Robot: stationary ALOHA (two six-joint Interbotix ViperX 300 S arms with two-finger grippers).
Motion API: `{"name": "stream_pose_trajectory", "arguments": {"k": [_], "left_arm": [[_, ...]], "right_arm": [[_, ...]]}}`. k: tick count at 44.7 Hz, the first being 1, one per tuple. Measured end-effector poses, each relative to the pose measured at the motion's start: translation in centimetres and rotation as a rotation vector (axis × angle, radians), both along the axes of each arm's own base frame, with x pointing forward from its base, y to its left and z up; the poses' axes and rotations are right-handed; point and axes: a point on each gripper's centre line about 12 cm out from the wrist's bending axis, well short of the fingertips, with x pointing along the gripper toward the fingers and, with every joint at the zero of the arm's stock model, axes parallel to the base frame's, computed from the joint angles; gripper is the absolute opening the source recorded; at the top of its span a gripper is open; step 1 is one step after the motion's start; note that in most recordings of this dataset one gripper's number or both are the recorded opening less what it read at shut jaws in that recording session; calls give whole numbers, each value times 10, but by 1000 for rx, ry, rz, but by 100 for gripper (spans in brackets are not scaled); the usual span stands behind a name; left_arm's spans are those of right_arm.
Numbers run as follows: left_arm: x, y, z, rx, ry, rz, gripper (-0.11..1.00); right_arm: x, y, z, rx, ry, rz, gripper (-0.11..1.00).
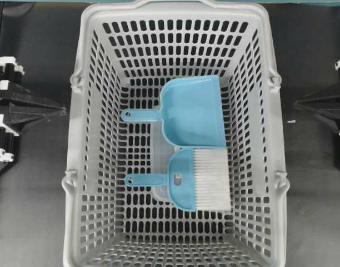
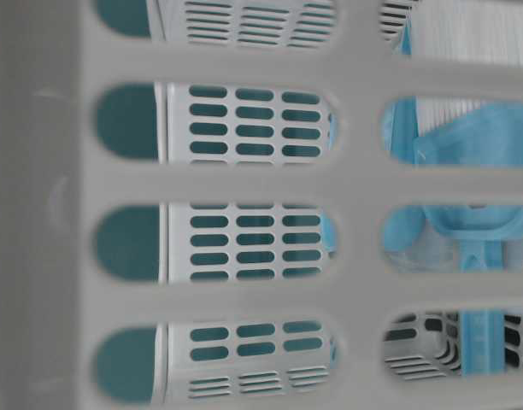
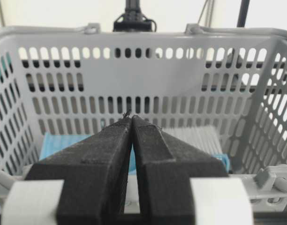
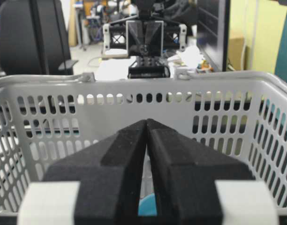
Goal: Pick up the hand brush from the shopping basket with the left arm.
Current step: 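Move the left gripper over the basket toward the blue brush handle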
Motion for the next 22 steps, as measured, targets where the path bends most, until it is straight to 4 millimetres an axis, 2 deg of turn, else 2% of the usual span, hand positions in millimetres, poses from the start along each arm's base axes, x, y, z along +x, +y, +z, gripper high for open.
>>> {"name": "stream_pose_trajectory", "arguments": {"k": [4, 9, 18, 22], "left_arm": [[1, -1, 3, 6, 14, -4, 0], [9, -1, 31, 24, 97, -4, 0], [30, -8, 61, 32, 343, -28, 0], [41, -12, 67, 38, 458, -44, 0]], "right_arm": [[0, 0, 0, 2, 2, 0, 0], [0, 0, -2, 18, 20, 0, 0], [1, 0, -6, 47, 55, 1, 0], [1, 0, -8, 54, 75, 2, 0]]}}
